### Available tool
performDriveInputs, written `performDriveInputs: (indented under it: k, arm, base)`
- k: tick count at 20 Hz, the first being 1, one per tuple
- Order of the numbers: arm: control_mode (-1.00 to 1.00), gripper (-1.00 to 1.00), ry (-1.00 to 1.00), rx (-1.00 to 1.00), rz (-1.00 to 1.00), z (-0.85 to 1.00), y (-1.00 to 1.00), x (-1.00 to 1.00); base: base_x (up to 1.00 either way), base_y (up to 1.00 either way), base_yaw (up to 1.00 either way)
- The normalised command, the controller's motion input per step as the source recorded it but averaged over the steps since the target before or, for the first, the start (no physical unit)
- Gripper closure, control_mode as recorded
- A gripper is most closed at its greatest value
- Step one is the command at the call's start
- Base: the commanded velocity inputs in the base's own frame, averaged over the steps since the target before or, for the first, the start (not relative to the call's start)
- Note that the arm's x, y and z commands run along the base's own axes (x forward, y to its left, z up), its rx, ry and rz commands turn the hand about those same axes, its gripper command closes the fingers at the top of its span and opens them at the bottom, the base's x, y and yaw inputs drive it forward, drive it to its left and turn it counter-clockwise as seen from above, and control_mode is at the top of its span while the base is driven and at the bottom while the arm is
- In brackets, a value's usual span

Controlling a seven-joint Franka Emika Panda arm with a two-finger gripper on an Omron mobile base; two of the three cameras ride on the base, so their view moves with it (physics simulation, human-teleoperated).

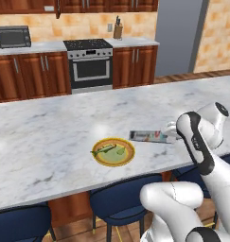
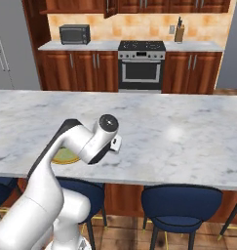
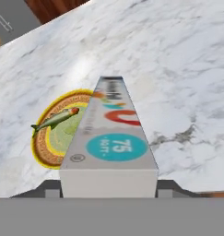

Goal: Retrieve the tupperware and aluminum foil from the cabinet and place them on the dining counter near the plate with lemon wedge and fish to prepare for storing leftovers.

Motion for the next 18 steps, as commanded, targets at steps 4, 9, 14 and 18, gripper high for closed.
performDriveInputs:
  k: [4,9,14,18]
  arm:
    - [-1.00,1.00,0.00,-0.07,-0.18,-0.33,0.01,0.65]
    - [-1.00,1.00,0.00,-0.06,-0.14,-0.45,0.02,0.68]
    - [-1.00,1.00,0.11,0.00,-0.02,-0.61,0.00,0.45]
    - [-1.00,1.00,0.29,-0.04,0.03,-0.90,0.01,0.39]
  base:
    - [0.00,0.00,0.00]
    - [0.00,0.00,0.00]
    - [0.00,0.00,0.00]
    - [0.00,0.00,0.00]
